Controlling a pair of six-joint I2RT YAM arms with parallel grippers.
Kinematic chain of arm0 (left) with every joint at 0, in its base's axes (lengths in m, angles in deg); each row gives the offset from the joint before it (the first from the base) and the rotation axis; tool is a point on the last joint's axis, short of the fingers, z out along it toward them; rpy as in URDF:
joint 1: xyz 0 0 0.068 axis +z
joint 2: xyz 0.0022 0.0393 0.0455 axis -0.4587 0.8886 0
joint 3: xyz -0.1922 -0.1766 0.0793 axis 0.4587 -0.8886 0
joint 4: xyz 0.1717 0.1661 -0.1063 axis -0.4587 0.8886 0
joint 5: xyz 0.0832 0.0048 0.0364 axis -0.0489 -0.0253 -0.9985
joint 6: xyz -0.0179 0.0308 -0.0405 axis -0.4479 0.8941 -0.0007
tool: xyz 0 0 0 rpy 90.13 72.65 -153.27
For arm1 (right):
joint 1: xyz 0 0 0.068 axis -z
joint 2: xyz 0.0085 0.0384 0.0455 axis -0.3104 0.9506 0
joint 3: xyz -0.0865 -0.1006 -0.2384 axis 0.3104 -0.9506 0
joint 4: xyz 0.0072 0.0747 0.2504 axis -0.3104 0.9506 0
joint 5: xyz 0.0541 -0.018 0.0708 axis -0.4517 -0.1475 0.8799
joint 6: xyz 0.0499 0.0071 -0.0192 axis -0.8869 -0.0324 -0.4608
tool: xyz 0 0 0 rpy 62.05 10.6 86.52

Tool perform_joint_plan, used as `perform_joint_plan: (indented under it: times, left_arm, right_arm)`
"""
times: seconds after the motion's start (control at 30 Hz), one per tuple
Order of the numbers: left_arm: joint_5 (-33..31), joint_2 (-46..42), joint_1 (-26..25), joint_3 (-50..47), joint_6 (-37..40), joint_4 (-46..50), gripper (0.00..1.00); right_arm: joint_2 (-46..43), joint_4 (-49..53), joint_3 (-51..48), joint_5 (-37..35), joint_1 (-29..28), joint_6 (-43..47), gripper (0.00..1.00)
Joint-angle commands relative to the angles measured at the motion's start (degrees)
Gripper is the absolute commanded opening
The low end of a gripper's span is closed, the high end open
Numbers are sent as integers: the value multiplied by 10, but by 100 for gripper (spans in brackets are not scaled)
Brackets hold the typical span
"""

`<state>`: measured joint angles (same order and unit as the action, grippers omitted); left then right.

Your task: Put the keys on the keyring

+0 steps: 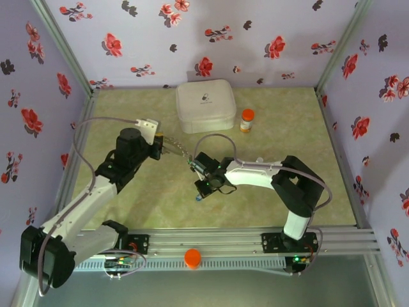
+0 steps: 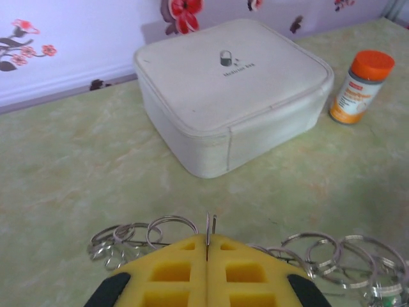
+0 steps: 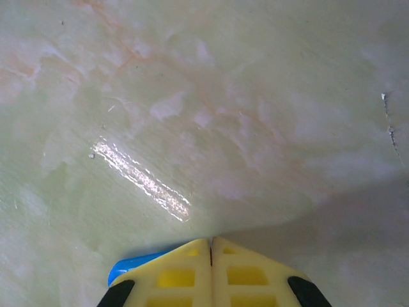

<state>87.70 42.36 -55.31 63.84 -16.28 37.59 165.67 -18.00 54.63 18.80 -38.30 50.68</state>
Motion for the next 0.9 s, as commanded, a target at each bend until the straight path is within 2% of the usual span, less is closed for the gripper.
perform_joint_plan:
  times: [0.0,0.17,0.33,0.87]
  left_arm:
    - [5,12,-13,7,24,-46,0]
    - [0,20,-21,8,29,-50,0]
    - [-2,24,-22,7,30,-56,0]
    - [-3,24,-24,6,37,-53,0]
  right_arm:
    - [-14,0,-7,-18,3,-25,0]
    - [-10,15,-3,-25,4,-29,9]
    - [-7,36,6,-30,4,-22,12]
    - [-16,61,20,-21,4,-29,15]
